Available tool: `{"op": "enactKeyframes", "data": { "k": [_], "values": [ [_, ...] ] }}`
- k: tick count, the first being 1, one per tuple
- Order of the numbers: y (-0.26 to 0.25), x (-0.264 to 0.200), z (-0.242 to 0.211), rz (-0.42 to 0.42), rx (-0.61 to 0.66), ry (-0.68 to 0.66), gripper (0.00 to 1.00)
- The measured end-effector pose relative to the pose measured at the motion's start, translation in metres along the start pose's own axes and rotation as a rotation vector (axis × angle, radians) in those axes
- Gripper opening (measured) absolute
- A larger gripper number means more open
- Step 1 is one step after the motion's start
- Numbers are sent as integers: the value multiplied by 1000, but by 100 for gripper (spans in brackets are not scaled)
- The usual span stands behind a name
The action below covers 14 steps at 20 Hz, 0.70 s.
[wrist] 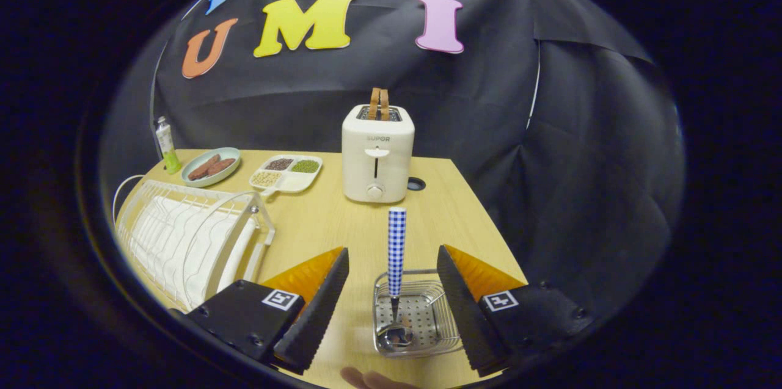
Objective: Take the plate from the dish rack, then take the spoon from the basket and place it into the plate.
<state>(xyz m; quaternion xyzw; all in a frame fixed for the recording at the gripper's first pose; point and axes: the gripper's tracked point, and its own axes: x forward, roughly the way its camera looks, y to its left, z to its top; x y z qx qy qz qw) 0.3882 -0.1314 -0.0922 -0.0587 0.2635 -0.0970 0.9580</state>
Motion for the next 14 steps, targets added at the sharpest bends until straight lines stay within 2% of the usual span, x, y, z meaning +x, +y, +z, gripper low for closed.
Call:
{"op": "enactKeyframes", "data": {
  "k": [2,5,9,10,14],
  "values": [
    [2,7,-1,24,19,12,90],
    [6,14,2,39,44,13,59],
    [5,20,3,17,70,-16,20],
    [3,15,3,8,77,-19,17],
    [-6,1,10,-15,93,-53,16]
  ]
}}
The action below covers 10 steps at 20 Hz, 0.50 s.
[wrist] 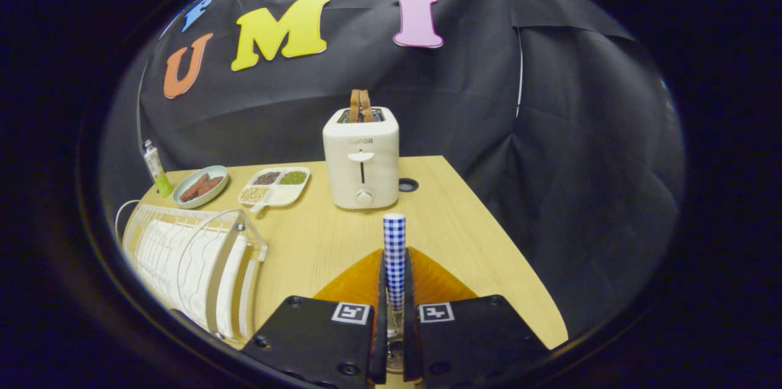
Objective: Take the plate from the dish rack, then take the spoon from the basket and place it into the plate.
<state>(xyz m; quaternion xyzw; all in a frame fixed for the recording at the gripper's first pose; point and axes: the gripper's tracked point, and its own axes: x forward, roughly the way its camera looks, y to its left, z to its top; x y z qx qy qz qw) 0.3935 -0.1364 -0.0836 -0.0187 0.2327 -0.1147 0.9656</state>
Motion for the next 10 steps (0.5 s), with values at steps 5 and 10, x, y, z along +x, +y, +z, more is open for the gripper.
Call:
{"op": "enactKeyframes", "data": {
  "k": [5,10],
  "values": [
    [-13,-26,28,-23,28,-96,16],
    [-16,-75,72,-25,84,-268,16]
  ]
}}
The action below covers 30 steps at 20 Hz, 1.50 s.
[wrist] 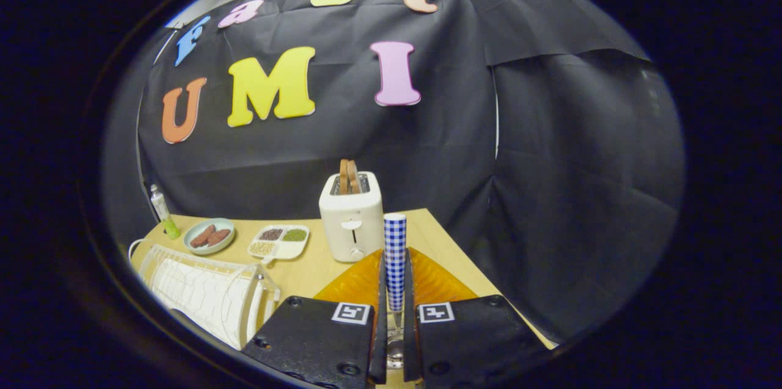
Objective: Take the plate from the dish rack, then take the spoon from the basket and place it into the plate.
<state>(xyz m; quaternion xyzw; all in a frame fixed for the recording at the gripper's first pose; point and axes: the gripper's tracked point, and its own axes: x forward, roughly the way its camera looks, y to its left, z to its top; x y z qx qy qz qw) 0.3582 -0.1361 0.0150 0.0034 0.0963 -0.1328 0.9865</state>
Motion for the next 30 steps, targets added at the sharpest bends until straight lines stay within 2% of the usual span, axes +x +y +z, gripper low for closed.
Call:
{"op": "enactKeyframes", "data": {
  "k": [7,11,15,21,25,30],
  "values": [
    [29,-99,42,84,87,-55,16],
    [57,-154,37,126,100,-59,16],
    [85,-196,2,168,148,-24,15],
    [130,-215,-77,216,260,47,15],
    [159,-205,-124,239,269,90,16],
    [182,-196,-156,241,233,95,15]
  ]
}}
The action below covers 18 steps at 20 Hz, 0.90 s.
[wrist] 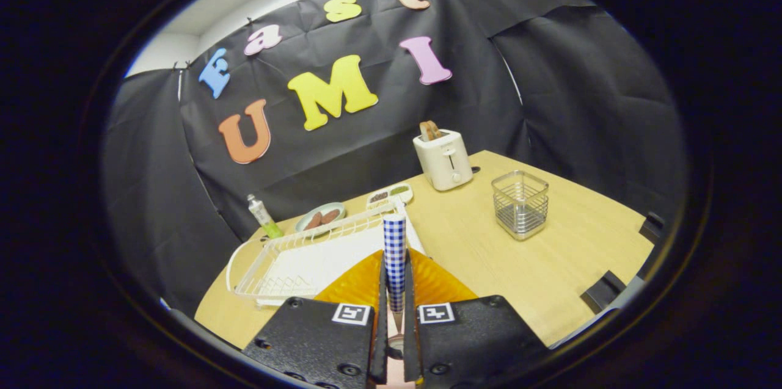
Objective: Take the plate from the dish rack, then take the spoon from the basket and place it into the plate.
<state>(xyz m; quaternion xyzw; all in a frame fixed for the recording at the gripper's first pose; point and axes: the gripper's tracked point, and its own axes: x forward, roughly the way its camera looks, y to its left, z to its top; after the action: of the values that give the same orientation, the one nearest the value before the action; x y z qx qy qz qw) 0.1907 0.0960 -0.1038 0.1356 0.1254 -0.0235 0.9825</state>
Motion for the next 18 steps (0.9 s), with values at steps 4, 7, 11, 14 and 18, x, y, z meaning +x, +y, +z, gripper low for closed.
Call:
{"op": "enactKeyframes", "data": {
  "k": [4,7,11,14,18],
  "values": [
    [25,-4,-31,44,-16,-1,16],
    [38,-7,-47,66,-74,-32,17],
    [41,-8,-54,79,-127,-76,19],
    [32,-8,-47,78,-139,-109,23],
    [8,-20,-29,53,-140,-150,26]
  ]
}}
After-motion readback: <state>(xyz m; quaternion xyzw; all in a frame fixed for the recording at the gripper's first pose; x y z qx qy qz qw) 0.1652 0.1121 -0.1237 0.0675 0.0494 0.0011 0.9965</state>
